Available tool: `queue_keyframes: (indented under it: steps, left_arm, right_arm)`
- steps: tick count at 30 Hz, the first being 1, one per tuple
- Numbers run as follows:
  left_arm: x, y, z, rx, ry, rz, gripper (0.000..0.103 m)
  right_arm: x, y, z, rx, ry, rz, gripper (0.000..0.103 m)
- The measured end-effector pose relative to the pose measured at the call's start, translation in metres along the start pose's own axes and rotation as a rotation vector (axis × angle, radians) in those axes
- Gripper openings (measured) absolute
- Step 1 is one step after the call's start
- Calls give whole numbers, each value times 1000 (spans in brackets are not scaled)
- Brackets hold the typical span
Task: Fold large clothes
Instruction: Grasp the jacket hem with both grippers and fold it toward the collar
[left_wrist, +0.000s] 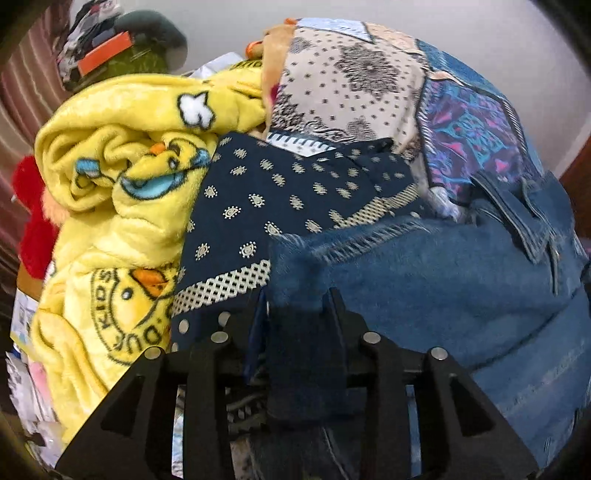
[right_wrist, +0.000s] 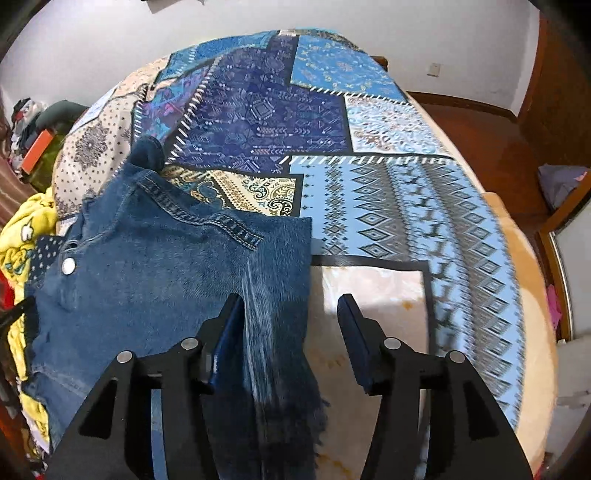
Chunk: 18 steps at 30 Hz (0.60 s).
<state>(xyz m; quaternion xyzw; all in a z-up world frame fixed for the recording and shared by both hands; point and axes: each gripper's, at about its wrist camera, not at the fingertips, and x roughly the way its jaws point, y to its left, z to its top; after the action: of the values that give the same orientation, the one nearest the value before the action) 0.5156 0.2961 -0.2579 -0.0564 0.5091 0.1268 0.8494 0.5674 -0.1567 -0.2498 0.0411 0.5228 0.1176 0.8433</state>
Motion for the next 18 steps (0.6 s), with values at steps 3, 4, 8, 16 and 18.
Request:
queue_keyframes:
  steps: [3, 4, 8, 16, 18]
  left_arm:
    - [-27, -6, -4, 30, -26, -2, 35]
    - [-38, -7, -6, 34, -33, -22, 35]
    - [-83, -17, -14, 60, -80, -67, 38]
    - [-185, -32, -57, 123, -198, -137, 58]
    - [-203, -31, -73, 130, -220, -139, 75]
  right_arm:
    - [-22, 1, -4, -10, -24, -5, 49]
    - [-34, 3, -7, -23, -40, -8, 49]
    - [-79, 17, -17, -88, -114, -6, 49]
    - [-173, 38, -61, -176, -286, 21, 70]
    - [-188, 39, -76, -174, -318, 27, 77]
